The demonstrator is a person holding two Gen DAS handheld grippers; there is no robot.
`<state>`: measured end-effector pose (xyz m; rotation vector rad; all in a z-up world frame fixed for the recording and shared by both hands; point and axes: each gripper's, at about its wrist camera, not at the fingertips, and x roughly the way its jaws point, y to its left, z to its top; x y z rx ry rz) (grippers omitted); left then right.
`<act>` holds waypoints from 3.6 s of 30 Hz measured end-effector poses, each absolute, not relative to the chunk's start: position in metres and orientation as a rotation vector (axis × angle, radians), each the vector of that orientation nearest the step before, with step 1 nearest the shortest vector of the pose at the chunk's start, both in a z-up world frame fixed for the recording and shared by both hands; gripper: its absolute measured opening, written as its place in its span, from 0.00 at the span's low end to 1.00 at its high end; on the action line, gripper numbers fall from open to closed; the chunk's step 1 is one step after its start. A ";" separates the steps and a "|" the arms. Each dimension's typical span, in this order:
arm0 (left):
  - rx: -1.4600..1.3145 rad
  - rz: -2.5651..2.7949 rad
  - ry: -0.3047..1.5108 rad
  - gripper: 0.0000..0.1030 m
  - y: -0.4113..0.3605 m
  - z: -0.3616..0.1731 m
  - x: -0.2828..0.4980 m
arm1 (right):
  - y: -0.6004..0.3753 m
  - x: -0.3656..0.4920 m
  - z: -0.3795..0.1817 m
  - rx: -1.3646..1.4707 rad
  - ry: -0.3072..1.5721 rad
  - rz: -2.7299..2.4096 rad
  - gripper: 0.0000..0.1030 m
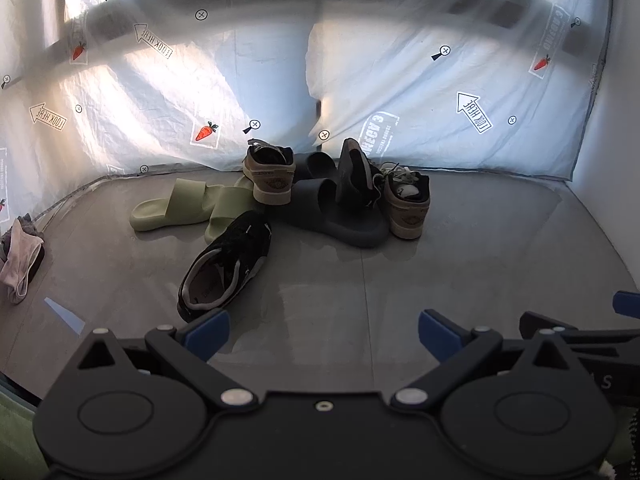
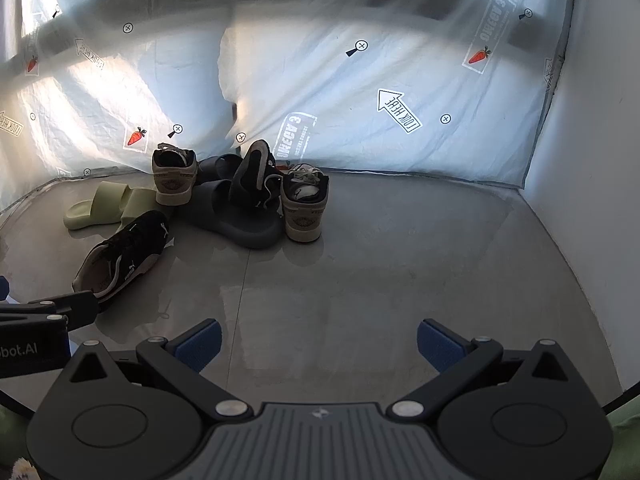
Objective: Organize scattered shoes
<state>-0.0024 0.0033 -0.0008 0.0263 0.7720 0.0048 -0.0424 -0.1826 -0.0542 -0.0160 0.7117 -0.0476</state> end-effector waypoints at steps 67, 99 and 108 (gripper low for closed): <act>-0.028 -0.028 0.805 0.90 0.038 -0.015 0.027 | -0.187 -0.002 -0.062 0.078 0.729 0.023 1.00; -0.033 0.193 0.852 0.56 0.159 -0.217 0.202 | -0.192 0.124 -0.102 0.191 0.665 0.043 1.00; -0.080 0.182 0.891 0.64 0.164 -0.243 0.242 | -0.184 0.136 -0.122 0.210 0.763 0.038 1.00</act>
